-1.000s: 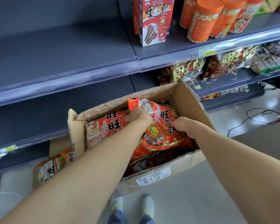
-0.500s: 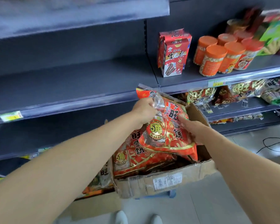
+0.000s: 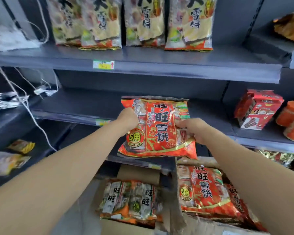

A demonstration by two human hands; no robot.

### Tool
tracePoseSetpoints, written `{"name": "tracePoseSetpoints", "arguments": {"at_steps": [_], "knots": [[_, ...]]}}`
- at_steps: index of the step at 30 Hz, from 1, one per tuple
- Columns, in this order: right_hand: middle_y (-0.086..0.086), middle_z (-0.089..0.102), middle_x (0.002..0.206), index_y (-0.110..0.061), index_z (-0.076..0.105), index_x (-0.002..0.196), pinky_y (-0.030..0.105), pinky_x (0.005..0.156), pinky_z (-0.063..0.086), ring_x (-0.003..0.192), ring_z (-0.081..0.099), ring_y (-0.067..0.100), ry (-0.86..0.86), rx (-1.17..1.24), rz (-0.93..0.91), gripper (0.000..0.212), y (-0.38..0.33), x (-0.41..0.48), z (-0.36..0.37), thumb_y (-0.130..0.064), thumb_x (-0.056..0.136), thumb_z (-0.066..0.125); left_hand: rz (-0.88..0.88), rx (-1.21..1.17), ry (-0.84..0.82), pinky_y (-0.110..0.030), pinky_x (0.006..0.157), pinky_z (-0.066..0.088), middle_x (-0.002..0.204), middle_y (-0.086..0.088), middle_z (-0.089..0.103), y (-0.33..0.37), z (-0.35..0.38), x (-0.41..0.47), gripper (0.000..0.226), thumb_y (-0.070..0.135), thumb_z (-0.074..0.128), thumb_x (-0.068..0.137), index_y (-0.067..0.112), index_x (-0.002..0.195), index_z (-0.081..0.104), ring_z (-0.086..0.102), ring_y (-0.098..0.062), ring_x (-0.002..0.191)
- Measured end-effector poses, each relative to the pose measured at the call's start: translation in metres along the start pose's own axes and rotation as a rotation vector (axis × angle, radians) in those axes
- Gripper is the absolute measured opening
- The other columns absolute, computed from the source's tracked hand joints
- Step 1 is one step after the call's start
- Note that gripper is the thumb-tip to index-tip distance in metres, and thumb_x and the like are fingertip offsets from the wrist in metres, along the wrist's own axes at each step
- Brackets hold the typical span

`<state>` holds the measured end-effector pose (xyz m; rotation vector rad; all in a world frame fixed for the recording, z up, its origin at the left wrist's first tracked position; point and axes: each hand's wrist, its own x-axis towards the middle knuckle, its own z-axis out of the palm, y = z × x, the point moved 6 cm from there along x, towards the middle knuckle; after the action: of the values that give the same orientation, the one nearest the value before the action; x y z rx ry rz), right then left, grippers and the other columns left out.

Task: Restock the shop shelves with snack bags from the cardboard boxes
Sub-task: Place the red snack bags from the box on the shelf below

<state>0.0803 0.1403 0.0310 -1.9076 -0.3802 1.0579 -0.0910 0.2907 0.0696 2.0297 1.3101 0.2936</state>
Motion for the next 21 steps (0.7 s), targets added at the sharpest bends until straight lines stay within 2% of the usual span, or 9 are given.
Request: {"name": "tracePoseSetpoints", "arguments": {"at_steps": [3, 6, 8, 10, 11, 13, 15, 18, 21], "knots": [[0.009, 0.075, 0.091, -0.007, 0.062, 0.104, 0.048, 0.079, 0.058, 0.077, 0.074, 0.027, -0.06, -0.052, -0.046, 0.027, -0.039, 0.007, 0.086, -0.022, 0.083, 0.072, -0.061, -0.006, 0.082, -0.025, 0.05, 0.031, 0.073, -0.004, 0.042, -0.063, -0.069, 0.02, 0.028, -0.003, 0.039, 0.094, 0.009, 0.069, 0.042, 0.039, -0.013, 0.06], [0.007, 0.074, 0.09, -0.009, 0.06, 0.1, 0.043, 0.078, 0.059, 0.077, 0.073, 0.024, -0.101, -0.103, -0.085, 0.018, -0.074, 0.015, 0.168, -0.02, 0.087, 0.068, -0.114, 0.032, 0.129, -0.019, 0.05, 0.031, 0.068, 0.0, 0.039, -0.118, -0.134, 0.04, 0.036, 0.0, 0.038, 0.096, 0.014, 0.062, 0.037, 0.041, -0.015, 0.062], [0.006, 0.072, 0.087, -0.01, 0.06, 0.098, 0.037, 0.068, 0.059, 0.073, 0.072, 0.022, -0.115, -0.132, -0.107, 0.013, -0.093, 0.023, 0.217, -0.018, 0.09, 0.064, -0.15, 0.038, 0.158, -0.015, 0.051, 0.032, 0.065, 0.004, 0.036, -0.151, -0.172, 0.057, 0.038, 0.005, 0.039, 0.097, 0.018, 0.061, 0.037, 0.044, -0.017, 0.066], [0.006, 0.07, 0.085, -0.009, 0.059, 0.1, 0.03, 0.056, 0.053, 0.067, 0.068, 0.019, -0.126, -0.16, -0.125, 0.011, -0.108, 0.033, 0.259, -0.015, 0.091, 0.062, -0.186, 0.035, 0.184, -0.022, 0.059, 0.04, 0.064, 0.005, 0.035, -0.179, -0.201, 0.071, 0.028, 0.006, 0.039, 0.098, 0.011, 0.076, 0.056, 0.05, -0.024, 0.084], [0.006, 0.069, 0.087, -0.008, 0.058, 0.102, 0.029, 0.055, 0.052, 0.066, 0.066, 0.018, -0.133, -0.173, -0.13, 0.013, -0.113, 0.038, 0.277, -0.013, 0.091, 0.061, -0.202, 0.023, 0.192, -0.028, 0.069, 0.044, 0.064, 0.004, 0.035, -0.19, -0.212, 0.076, 0.025, 0.006, 0.039, 0.098, 0.003, 0.096, 0.063, 0.054, -0.027, 0.093], [0.006, 0.068, 0.087, -0.008, 0.057, 0.103, 0.028, 0.057, 0.051, 0.066, 0.064, 0.017, -0.147, -0.193, -0.14, 0.014, -0.123, 0.048, 0.306, -0.012, 0.091, 0.061, -0.233, 0.016, 0.184, -0.033, 0.088, 0.045, 0.065, 0.003, 0.036, -0.209, -0.227, 0.087, 0.032, 0.006, 0.038, 0.098, -0.006, 0.123, 0.056, 0.056, -0.033, 0.114], [0.003, 0.066, 0.083, -0.01, 0.058, 0.1, 0.027, 0.055, 0.05, 0.067, 0.064, 0.016, -0.155, -0.203, -0.149, 0.01, -0.131, 0.059, 0.328, -0.014, 0.091, 0.06, -0.258, 0.004, 0.185, -0.033, 0.093, 0.044, 0.077, -0.004, 0.05, -0.226, -0.238, 0.103, 0.034, 0.006, 0.039, 0.098, -0.007, 0.126, 0.054, 0.054, -0.034, 0.12], [0.005, 0.072, 0.095, -0.01, 0.063, 0.102, 0.036, 0.072, 0.058, 0.079, 0.069, 0.02, -0.159, -0.219, -0.178, 0.016, -0.144, 0.077, 0.354, -0.02, 0.089, 0.062, -0.291, 0.017, 0.209, -0.033, 0.091, 0.045, 0.121, -0.02, 0.061, -0.24, -0.251, 0.121, 0.034, 0.004, 0.04, 0.097, -0.007, 0.125, 0.055, 0.054, -0.035, 0.12], [0.005, 0.072, 0.1, -0.011, 0.063, 0.104, 0.044, 0.089, 0.056, 0.089, 0.071, 0.022, -0.149, -0.223, -0.202, 0.019, -0.156, 0.102, 0.369, -0.022, 0.087, 0.062, -0.322, 0.003, 0.281, -0.034, 0.09, 0.047, 0.124, -0.022, 0.06, -0.252, -0.26, 0.14, 0.032, 0.001, 0.041, 0.095, -0.005, 0.122, 0.058, 0.057, -0.035, 0.116]]}}
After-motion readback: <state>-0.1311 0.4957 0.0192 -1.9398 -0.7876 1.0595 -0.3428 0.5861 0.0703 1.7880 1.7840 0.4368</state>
